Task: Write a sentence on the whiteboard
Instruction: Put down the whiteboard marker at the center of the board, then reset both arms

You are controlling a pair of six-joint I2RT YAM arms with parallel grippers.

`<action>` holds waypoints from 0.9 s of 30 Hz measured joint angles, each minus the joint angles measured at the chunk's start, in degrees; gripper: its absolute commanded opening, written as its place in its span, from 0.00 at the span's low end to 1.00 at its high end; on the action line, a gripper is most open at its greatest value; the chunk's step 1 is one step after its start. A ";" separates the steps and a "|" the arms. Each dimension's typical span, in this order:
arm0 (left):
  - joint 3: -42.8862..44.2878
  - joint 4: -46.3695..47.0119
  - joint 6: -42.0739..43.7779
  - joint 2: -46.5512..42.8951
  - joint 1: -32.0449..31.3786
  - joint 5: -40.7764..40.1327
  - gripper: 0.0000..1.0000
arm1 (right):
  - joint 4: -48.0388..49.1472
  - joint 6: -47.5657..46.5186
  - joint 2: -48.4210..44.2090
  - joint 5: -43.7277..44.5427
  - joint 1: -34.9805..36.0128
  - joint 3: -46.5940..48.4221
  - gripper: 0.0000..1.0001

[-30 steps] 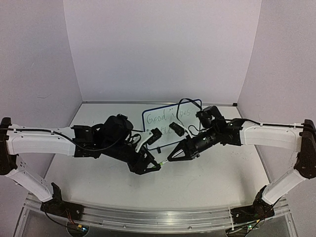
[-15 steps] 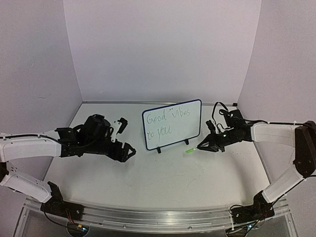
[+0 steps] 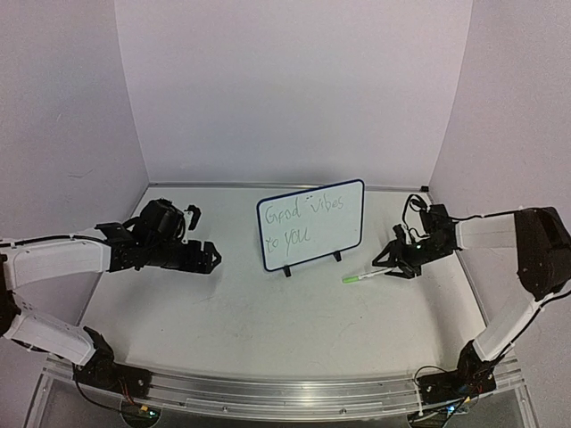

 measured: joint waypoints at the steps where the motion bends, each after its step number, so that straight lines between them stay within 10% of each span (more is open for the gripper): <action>1: -0.15 -0.16 -0.24 0.00 0.83 -0.01 0.90 | -0.20 -0.27 0.00 0.72 -0.50 0.22 0.68; 7: -0.63 -0.57 -0.70 0.06 7.64 0.05 0.92 | -1.97 -2.17 0.00 6.29 -3.59 1.91 0.98; 27: -0.86 7.74 3.52 0.77 30.85 -6.39 0.99 | -1.01 -7.33 -14.78 29.49 -13.61 3.26 0.98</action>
